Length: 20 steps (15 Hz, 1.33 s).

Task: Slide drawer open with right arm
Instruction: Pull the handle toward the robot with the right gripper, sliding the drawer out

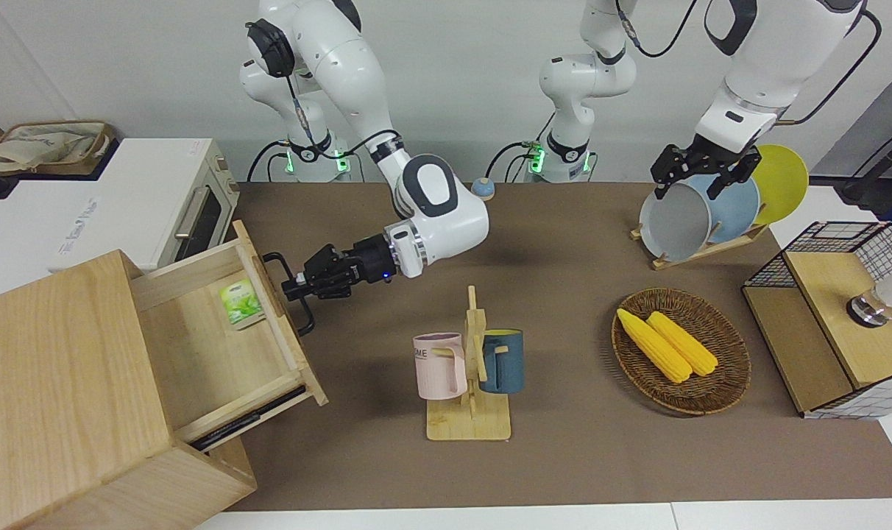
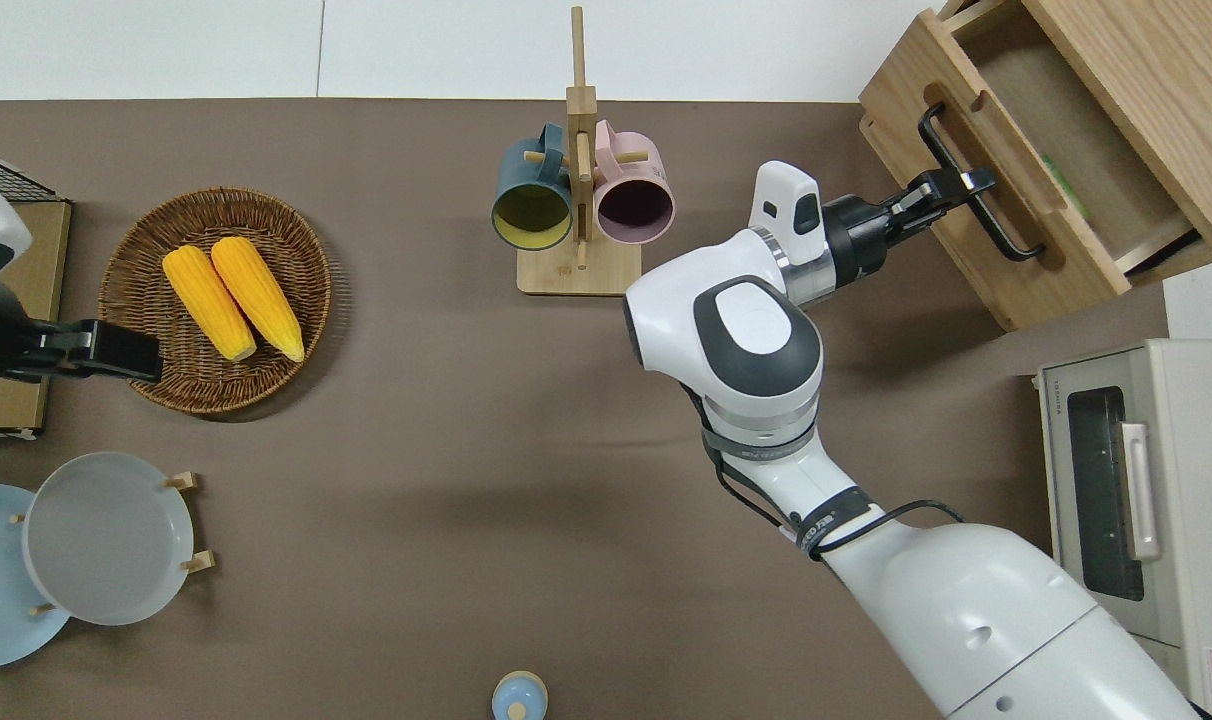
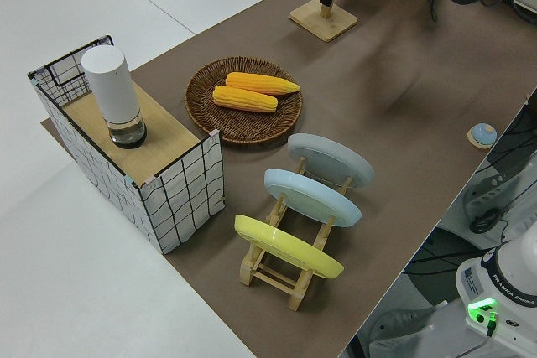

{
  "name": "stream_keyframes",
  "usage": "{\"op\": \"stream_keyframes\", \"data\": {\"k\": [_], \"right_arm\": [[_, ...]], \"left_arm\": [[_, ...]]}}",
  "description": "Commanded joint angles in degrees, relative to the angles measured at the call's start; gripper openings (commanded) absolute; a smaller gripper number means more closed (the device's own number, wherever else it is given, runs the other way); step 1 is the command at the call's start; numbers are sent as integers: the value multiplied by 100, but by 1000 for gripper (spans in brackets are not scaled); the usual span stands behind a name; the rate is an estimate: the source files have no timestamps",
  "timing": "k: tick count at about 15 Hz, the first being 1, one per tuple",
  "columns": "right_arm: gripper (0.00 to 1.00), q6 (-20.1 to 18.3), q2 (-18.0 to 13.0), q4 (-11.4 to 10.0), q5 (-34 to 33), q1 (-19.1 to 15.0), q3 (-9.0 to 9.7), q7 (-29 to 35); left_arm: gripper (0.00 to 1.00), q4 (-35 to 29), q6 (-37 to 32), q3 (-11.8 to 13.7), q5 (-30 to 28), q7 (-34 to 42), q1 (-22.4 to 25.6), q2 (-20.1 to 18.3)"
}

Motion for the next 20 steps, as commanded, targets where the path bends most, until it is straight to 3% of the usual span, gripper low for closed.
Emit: {"op": "stream_keyframes", "data": {"k": [1, 6, 12, 13, 15, 16, 17, 20], "right_arm": [[0, -125, -68, 46, 127, 307, -32, -108], [0, -344, -59, 169, 250, 641, -67, -283], [0, -406, -59, 178, 303, 747, -120, -283], [68, -406, -59, 169, 303, 747, -120, -275], [689, -406, -50, 178, 303, 747, -120, -240], [906, -406, -50, 169, 303, 738, -120, -231], [976, -406, -50, 169, 303, 738, -120, -213], [979, -406, -50, 178, 303, 738, -120, -204]], "left_arm": [[993, 149, -113, -37, 98, 55, 22, 65], [993, 149, -113, -37, 98, 55, 22, 65], [993, 149, -113, -37, 98, 55, 22, 74], [993, 140, -113, -37, 98, 55, 22, 65], [993, 149, -113, -37, 98, 55, 22, 65], [993, 140, -113, -37, 98, 55, 22, 65], [993, 140, -113, -37, 98, 55, 22, 65], [993, 149, -113, -37, 98, 55, 22, 65]]}}
